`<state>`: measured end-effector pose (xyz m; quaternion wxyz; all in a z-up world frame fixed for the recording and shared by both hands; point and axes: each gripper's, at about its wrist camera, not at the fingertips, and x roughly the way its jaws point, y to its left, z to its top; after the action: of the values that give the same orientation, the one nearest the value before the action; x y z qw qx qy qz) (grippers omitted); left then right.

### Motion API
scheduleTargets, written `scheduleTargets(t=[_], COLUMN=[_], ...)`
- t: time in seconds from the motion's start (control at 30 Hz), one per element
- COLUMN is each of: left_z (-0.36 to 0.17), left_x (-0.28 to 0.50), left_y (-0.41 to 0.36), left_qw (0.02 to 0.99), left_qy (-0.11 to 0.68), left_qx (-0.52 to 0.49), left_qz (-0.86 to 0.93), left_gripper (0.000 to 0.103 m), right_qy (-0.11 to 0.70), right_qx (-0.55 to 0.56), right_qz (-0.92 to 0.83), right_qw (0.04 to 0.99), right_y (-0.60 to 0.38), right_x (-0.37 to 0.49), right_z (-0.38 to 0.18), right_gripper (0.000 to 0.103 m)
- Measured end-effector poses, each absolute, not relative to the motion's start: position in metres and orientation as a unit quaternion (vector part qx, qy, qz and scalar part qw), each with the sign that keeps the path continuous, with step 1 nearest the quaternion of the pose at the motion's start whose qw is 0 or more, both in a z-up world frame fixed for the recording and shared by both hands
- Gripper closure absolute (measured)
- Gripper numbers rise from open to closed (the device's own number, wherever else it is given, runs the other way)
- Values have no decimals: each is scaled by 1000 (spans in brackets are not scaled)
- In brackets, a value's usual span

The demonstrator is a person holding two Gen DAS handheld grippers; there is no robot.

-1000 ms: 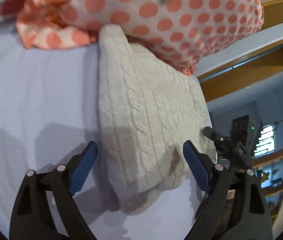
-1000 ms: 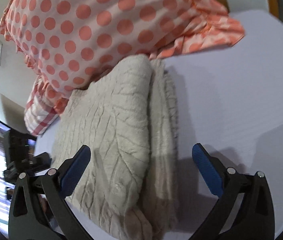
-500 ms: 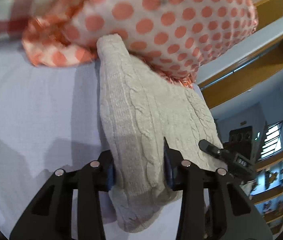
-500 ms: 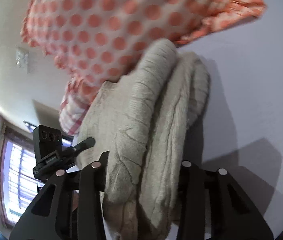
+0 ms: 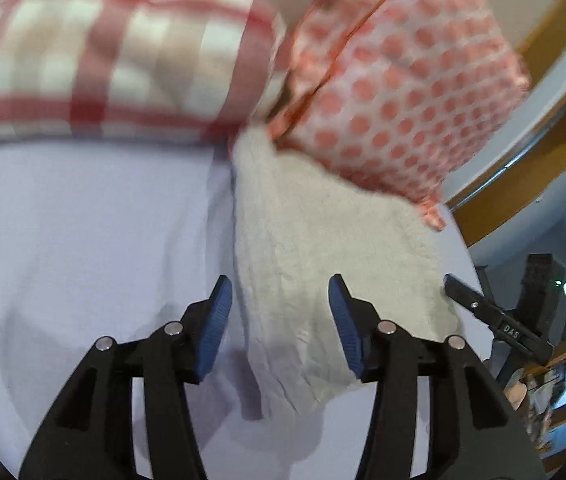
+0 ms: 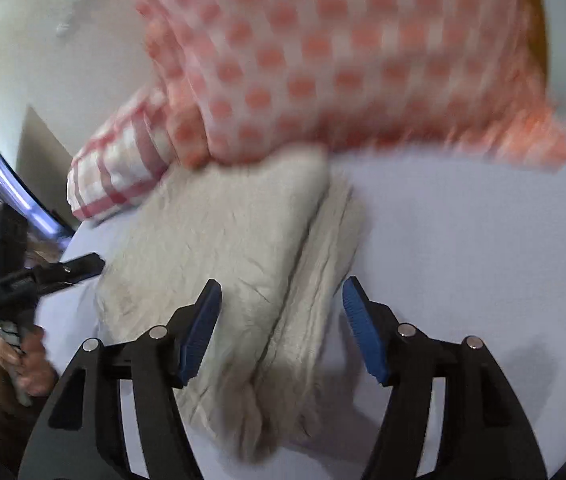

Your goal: Fold small clothes

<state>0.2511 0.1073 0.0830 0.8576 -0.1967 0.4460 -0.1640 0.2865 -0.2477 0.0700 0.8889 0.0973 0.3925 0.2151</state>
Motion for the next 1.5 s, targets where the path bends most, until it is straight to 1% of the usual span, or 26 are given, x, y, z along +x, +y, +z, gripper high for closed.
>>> scheduleTargets(t=[0.07, 0.1, 0.17, 0.23, 0.33, 0.47, 0.53, 0.6, 0.7, 0.77, 0.8, 0.93, 1.0, 1.07, 1.33, 1.37, 1.4, 1.43, 1.5], left_z=[101, 106, 108, 104, 93, 64, 57, 62, 77, 79, 75, 43, 36, 36, 36, 37, 38, 38, 45], left_x=[231, 220, 207, 201, 203, 211, 203, 193, 190, 197, 202, 213, 215, 216, 203, 199, 195, 193, 180], left_y=[98, 88, 59, 31, 18, -2, -3, -10, -21, -29, -34, -55, -59, -59, -44, -40, -34, -28, -14], left_qw=[865, 866, 867, 870, 868, 851, 849, 863, 880, 879, 872, 850, 847, 844, 819, 815, 809, 803, 808], left_qy=[424, 419, 416, 418, 423, 459, 461, 437, 404, 405, 417, 460, 462, 468, 497, 502, 512, 520, 510], left_qx=[-184, -172, -138, -95, -73, -42, -32, -3, 30, 41, 47, 92, 103, 102, 105, 100, 84, 62, 36], left_qz=[-194, -212, -238, -245, -249, -251, -257, -255, -250, -249, -252, -241, -241, -243, -267, -270, -276, -285, -294], left_gripper=[51, 50, 49, 48, 48, 49, 50, 49, 47, 43, 43, 41, 37, 37, 39, 41, 47, 48, 48], right_qy=[344, 324, 303, 307, 333, 369, 389, 394, 391, 385, 381, 370, 372, 371, 373, 371, 364, 358, 335], right_qx=[51, 14, -44, -86, -121, -153, -134, -107, -104, -108, -110, -107, -96, -96, -89, -86, -82, -77, -47], right_qz=[226, 228, 222, 217, 189, 130, 122, 118, 103, 95, 91, 75, 76, 75, 69, 71, 80, 90, 152], right_qw=[910, 918, 926, 923, 916, 907, 903, 905, 909, 912, 914, 920, 920, 921, 921, 922, 924, 926, 929], right_y=[-239, -228, -208, -191, -178, -184, -193, -205, -210, -208, -209, -212, -215, -214, -214, -213, -213, -213, -215], right_x=[260, 246, 231, 232, 247, 265, 277, 286, 296, 299, 300, 302, 305, 306, 302, 298, 291, 285, 261], right_z=[92, 99, 102, 94, 78, 52, 42, 37, 34, 35, 36, 42, 42, 41, 40, 43, 48, 53, 70], right_gripper=[38, 35, 33, 33, 33, 32, 18, 9, 3, 2, 2, 2, 2, 2, 2, 4, 9, 13, 13])
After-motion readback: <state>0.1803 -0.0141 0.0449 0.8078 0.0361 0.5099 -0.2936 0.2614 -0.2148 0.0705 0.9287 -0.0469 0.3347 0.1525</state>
